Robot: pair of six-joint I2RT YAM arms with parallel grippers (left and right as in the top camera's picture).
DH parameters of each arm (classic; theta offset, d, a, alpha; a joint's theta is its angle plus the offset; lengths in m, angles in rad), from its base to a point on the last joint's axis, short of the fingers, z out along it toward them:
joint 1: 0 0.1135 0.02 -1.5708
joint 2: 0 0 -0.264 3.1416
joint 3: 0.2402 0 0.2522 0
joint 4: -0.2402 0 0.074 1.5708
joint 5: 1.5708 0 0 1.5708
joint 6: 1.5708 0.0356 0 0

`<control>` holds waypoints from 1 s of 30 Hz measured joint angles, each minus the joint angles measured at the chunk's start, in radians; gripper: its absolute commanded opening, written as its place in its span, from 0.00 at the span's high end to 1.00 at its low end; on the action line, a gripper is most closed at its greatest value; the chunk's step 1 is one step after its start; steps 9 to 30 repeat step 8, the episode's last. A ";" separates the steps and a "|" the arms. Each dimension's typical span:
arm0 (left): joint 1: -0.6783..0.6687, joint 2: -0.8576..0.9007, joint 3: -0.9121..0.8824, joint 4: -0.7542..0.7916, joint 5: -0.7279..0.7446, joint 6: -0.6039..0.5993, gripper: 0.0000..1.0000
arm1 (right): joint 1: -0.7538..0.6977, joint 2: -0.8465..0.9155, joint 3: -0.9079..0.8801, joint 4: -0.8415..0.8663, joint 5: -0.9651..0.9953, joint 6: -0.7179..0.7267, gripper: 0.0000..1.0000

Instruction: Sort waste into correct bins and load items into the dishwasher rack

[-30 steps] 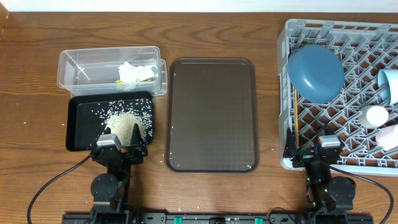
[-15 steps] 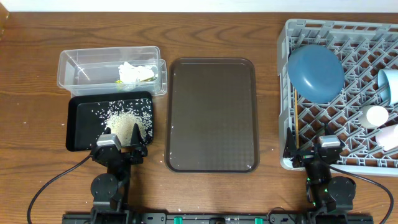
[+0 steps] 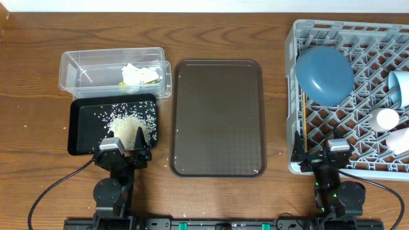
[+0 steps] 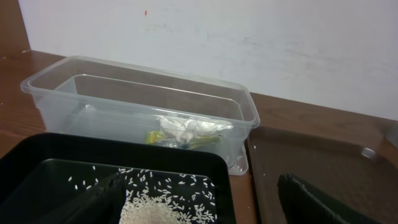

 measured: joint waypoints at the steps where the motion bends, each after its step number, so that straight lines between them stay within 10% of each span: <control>1: 0.000 0.000 0.000 0.000 0.000 0.000 0.19 | 0.000 0.000 0.000 0.000 0.000 0.000 0.01; 30: 0.000 0.000 0.000 0.000 0.000 0.000 0.19 | 0.000 0.000 0.000 0.000 0.000 0.000 0.01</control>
